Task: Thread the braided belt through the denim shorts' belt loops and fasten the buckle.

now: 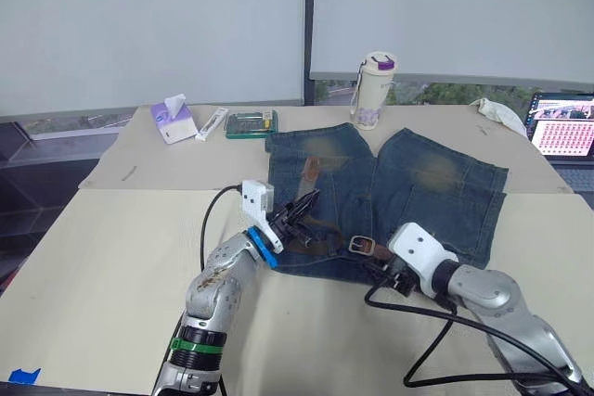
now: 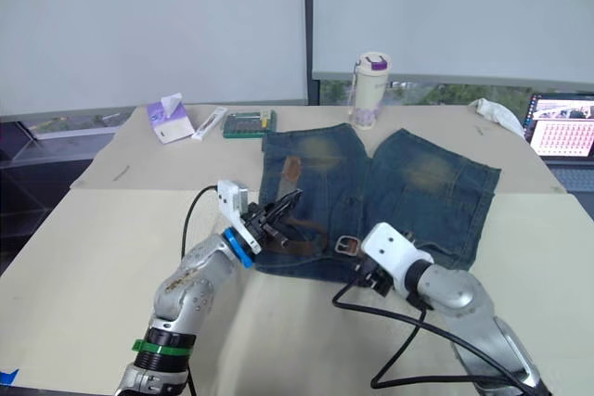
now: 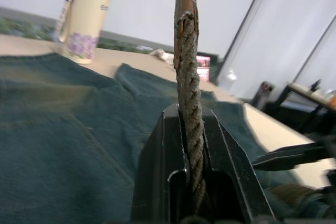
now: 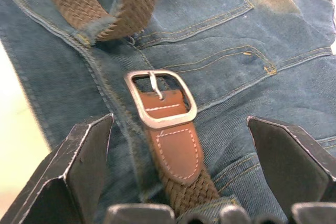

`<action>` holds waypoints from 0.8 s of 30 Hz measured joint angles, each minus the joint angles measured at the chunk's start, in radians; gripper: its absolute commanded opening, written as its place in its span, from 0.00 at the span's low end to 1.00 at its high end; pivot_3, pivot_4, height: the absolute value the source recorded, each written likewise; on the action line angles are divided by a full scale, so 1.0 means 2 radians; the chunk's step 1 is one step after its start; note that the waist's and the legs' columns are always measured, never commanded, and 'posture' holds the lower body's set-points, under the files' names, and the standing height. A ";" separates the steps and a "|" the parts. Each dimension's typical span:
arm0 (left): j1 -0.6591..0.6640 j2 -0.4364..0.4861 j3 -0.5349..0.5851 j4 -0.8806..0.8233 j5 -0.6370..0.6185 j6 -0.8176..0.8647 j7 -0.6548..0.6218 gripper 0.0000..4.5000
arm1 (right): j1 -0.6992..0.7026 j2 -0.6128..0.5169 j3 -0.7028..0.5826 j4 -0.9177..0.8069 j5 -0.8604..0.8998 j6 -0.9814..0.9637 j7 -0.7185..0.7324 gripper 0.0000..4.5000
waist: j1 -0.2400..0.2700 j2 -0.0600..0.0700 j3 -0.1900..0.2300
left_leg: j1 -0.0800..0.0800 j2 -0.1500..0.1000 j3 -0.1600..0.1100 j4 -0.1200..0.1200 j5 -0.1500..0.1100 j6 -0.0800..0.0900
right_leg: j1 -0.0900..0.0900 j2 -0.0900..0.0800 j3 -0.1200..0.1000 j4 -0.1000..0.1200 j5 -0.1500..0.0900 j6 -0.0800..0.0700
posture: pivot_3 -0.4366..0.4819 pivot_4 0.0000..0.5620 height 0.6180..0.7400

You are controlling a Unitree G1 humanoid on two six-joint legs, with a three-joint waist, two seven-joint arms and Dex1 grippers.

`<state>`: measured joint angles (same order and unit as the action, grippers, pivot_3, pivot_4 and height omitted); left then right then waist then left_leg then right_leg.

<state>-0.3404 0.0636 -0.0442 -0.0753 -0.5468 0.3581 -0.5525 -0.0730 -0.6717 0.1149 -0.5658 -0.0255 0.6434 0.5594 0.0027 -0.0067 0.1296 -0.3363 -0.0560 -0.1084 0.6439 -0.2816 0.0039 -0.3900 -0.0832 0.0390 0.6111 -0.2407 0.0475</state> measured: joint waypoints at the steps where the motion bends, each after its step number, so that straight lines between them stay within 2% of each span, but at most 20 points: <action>1: 0.002 0.002 0.002 -0.001 -0.004 0.004 -0.004 0.00 | -0.002 0.000 0.002 0.003 -0.002 0.000 -0.002 1.00 | 0.000 0.000 0.000 | 0.000 0.000 0.000 0.000 0.000 0.000 | 0.000 0.000 0.000 0.000 0.000 0.000 | 0.48 0.27 1.00; 12: 0.004 0.008 0.009 -0.001 -0.002 0.008 -0.011 0.00 | -0.009 0.004 0.018 0.017 -0.016 0.002 -0.006 1.00 | 0.002 0.000 0.000 | 0.000 0.000 0.000 0.000 0.000 0.000 | 0.000 0.000 0.000 0.000 0.000 0.000 | 0.48 0.27 1.00; 15: 0.007 0.018 0.004 -0.001 0.010 0.001 -0.016 0.00 | -0.009 0.005 0.018 0.017 -0.016 0.004 -0.006 0.83 | 0.002 0.000 0.000 | 0.000 0.000 0.000 0.000 0.000 0.000 | 0.000 0.000 0.000 0.000 0.000 0.000 | 0.48 0.27 1.00; 24: 0.018 0.043 -0.034 0.000 0.070 -0.052 -0.042 0.00 | -0.009 0.007 0.024 0.019 -0.016 0.009 -0.006 0.13 | 0.003 0.000 0.000 | 0.000 0.000 0.000 0.000 0.000 0.000 | 0.000 0.000 0.000 0.000 0.000 0.000 | 0.48 0.27 1.00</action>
<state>-0.3039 0.1497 -0.1124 -0.0749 -0.4066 0.2534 -0.6358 -0.0915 -0.6574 0.1624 -0.5286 -0.0581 0.6622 0.5476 0.0091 -0.0064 0.1294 -0.3363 -0.0559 -0.1082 0.6439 -0.2814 0.0036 -0.3899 -0.0835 0.0396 0.6107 -0.2403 0.0468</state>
